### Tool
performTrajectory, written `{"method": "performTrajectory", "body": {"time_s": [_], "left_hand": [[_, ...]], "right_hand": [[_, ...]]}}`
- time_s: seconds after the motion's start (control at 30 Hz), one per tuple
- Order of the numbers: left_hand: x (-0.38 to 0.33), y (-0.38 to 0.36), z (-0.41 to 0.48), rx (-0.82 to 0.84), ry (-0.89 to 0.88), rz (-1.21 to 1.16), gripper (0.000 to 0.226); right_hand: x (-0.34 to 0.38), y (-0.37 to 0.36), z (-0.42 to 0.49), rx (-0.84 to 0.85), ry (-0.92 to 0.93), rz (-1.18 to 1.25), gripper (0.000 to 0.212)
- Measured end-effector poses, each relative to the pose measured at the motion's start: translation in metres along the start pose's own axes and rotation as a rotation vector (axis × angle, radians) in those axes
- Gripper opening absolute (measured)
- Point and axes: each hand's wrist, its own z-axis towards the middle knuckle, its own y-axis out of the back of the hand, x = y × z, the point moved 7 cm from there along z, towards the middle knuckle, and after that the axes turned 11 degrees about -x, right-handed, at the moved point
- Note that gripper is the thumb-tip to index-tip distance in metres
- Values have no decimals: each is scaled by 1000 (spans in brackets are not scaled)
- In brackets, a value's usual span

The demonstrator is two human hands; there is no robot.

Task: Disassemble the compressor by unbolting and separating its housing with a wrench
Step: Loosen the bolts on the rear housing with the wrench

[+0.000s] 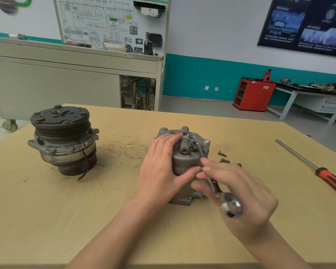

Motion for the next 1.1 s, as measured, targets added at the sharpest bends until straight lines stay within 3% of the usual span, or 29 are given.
{"method": "performTrajectory", "body": {"time_s": [0.1,0.27,0.33,0.47,0.57,0.63,0.77,0.87,1.0,1.1], "left_hand": [[-1,0,0,23,14,-10,73],[-3,1,0,6,8,-1,74],[-1,0,0,15,-7,24,74],[1,-1,0,23,-17,49,73],[1,0,0,14,-18,60,73],[1,0,1,18,-10,50,74],[0,2,0,6,-3,30,76],[1,1,0,3,16,11,79],[3,0,0,9,33,7,81],[3,-1,-1,21,35,10,81]], "right_hand": [[1,-6,0,54,33,9,22],[-8,0,4,-12,-61,120,20],[-23,6,-6,-90,-343,255,12],[-87,18,-36,-404,-1129,559,17],[-144,-12,-35,-278,-1525,683,19],[-172,-49,-26,-59,-1679,711,17],[-188,-121,-13,543,-1674,575,13],[-178,-155,-1,778,-1500,483,16],[-167,-168,8,789,-1492,565,20],[-174,-163,12,579,-1643,724,25]]}}
